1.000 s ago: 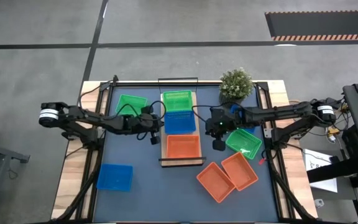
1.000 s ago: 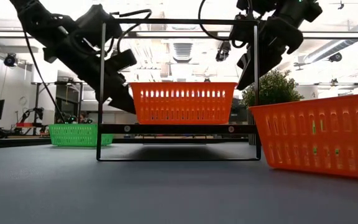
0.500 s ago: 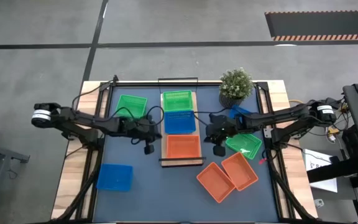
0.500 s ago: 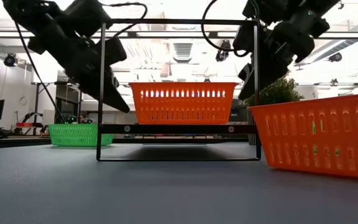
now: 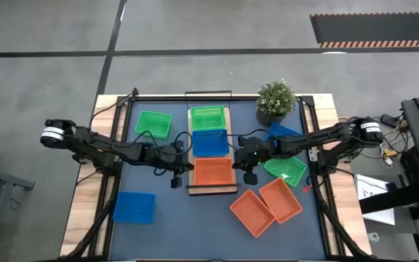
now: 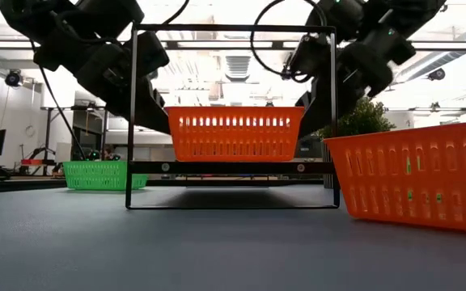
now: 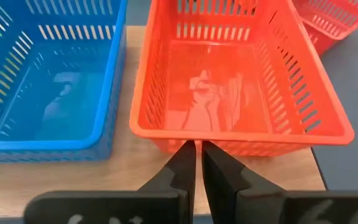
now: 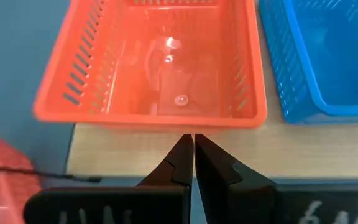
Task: Stack baskets on shelf by color
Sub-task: Adjust the bins on the shelf
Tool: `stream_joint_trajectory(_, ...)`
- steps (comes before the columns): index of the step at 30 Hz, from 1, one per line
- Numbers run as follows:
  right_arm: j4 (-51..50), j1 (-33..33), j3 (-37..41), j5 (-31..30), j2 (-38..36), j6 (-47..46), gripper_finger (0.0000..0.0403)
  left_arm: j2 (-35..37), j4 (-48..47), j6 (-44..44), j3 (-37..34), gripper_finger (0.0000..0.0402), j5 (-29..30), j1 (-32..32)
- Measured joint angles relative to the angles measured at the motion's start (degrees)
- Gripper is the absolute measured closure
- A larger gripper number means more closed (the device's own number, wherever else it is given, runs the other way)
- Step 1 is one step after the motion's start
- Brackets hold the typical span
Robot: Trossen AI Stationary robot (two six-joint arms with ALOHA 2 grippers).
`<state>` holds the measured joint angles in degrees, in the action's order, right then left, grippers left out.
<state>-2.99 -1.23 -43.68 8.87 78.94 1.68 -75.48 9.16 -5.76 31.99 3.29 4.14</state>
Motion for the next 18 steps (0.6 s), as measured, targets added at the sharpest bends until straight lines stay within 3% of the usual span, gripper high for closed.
stream_joint_trajectory(18, 1.0, -0.3, -1.1, -4.4, 1.1, 2.4, 0.0394, 0.1, -0.2, -2.9, 0.0, 0.0391, 0.0, 0.1)
